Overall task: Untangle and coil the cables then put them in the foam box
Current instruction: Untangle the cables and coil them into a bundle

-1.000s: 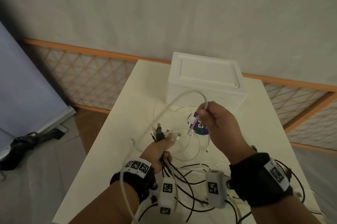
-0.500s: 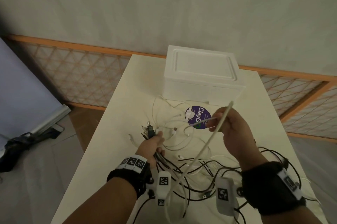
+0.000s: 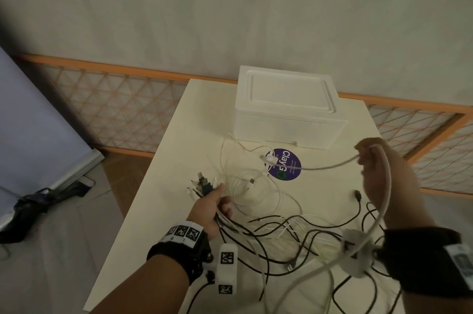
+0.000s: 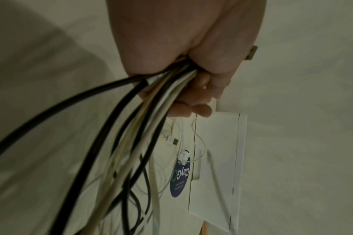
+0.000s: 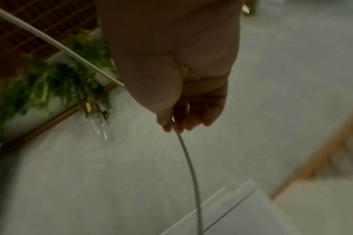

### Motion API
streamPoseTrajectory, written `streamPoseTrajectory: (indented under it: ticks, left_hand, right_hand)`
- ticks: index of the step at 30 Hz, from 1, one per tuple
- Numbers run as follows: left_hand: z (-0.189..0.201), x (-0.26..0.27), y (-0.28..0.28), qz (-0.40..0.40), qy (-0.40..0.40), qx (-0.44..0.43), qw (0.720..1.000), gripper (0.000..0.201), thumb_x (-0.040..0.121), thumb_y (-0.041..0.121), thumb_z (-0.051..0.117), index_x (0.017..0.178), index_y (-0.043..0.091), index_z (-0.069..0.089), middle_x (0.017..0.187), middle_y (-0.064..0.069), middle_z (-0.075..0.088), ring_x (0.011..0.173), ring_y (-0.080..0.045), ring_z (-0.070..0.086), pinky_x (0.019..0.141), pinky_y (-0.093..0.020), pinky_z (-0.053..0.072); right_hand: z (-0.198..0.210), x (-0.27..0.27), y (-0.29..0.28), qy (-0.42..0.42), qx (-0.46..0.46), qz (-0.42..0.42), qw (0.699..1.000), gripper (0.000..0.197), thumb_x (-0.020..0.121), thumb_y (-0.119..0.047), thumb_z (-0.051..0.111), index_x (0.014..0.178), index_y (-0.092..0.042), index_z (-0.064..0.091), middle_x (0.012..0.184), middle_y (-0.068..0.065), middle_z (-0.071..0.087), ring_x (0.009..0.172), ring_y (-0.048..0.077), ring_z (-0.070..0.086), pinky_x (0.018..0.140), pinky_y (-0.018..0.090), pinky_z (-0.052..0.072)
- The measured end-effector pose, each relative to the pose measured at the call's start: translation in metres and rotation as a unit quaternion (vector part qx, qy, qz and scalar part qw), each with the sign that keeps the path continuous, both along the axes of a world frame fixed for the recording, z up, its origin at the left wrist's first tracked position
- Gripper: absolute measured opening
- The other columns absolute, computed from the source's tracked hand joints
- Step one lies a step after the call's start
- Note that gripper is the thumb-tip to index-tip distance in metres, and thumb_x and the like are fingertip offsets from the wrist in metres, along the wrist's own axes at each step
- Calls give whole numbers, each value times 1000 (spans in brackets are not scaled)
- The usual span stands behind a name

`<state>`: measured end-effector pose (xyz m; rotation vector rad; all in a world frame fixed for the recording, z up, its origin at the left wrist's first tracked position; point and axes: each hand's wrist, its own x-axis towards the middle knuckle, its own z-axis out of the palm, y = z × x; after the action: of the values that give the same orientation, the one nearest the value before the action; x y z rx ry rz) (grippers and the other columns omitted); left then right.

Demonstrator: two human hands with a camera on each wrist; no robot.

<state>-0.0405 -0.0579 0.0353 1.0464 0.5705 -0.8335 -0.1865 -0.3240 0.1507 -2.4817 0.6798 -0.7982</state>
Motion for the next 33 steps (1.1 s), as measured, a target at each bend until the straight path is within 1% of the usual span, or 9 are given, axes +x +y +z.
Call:
streamPoseTrajectory:
  ticks: [6, 8, 10, 12, 14, 16, 20, 27, 33]
  left_hand:
    - [-1, -5, 8, 49, -15, -22, 998, 29, 92, 18, 62, 67, 5, 55, 52, -6, 53, 43, -12, 49, 63, -31, 49]
    - [1, -9, 8, 68, -20, -35, 997, 33, 92, 25, 62, 66, 6, 57, 53, -5, 53, 42, -12, 50, 65, -32, 51]
    - [5, -14, 6, 71, -33, -48, 996, 44, 93, 34, 59, 56, 9, 59, 52, -5, 52, 41, -13, 50, 69, -33, 49]
    - [11, -20, 3, 65, -45, -54, 995, 57, 92, 41, 57, 42, 13, 56, 53, -5, 54, 45, -14, 52, 69, -34, 48]
    - [20, -28, -2, 46, -60, -51, 996, 61, 92, 46, 55, 40, 15, 50, 54, -5, 57, 50, -17, 55, 68, -34, 52]
    - [28, -35, -6, 10, -81, -50, 995, 62, 93, 48, 52, 41, 17, 44, 49, -3, 51, 47, -17, 50, 63, -33, 48]
    - [34, -38, 1, 16, -97, -69, 993, 55, 92, 43, 56, 47, 21, 34, 43, 3, 28, 36, -11, 27, 48, -26, 32]
    - [22, -9, 62, 198, -49, -59, 977, 46, 93, 40, 58, 59, 22, 33, 42, 7, 23, 32, -10, 18, 41, -18, 29]
    - [2, -18, 64, 220, -9, -22, 975, 48, 94, 43, 56, 60, 21, 29, 43, 7, 24, 32, -11, 21, 44, -20, 32]
  right_hand:
    - [-13, -64, -54, 332, -134, -167, 919, 35, 78, -13, 41, 108, -18, 58, 88, 5, 52, 77, 25, 52, 69, 40, 51]
    - [-12, -60, -45, 317, -138, -169, 923, 47, 77, -9, 42, 120, -16, 58, 104, 10, 55, 92, 30, 55, 85, 47, 49]
    - [-4, -42, -2, 208, -64, -91, 972, 48, 82, 2, 52, 128, -10, 56, 123, 17, 56, 107, 34, 55, 95, 39, 42]
    - [6, -18, 60, 175, 62, 45, 981, 51, 88, -16, 63, 136, -14, 48, 137, 5, 49, 122, 22, 48, 98, 22, 30]
    - [-7, 3, 114, 276, 118, 192, 935, 82, 80, -52, 65, 147, -22, 29, 145, -8, 37, 134, 12, 34, 106, 18, 23]
    - [-36, 20, 152, 374, 79, 283, 880, 97, 71, -63, 66, 146, -20, 22, 142, -4, 43, 129, 19, 43, 101, 29, 37]
    - [-79, 24, 170, 386, -47, 245, 888, 49, 78, -26, 55, 122, -21, 33, 95, 7, 66, 86, 33, 64, 65, 32, 45]
    - [-99, -37, 83, 462, -65, 149, 872, 25, 77, -32, 49, 102, -28, 50, 95, -6, 65, 95, 20, 62, 72, 29, 46]
    - [-82, -56, 21, 499, -128, 136, 846, 19, 85, -31, 46, 102, -31, 55, 98, -11, 61, 104, 13, 59, 79, 28, 44]
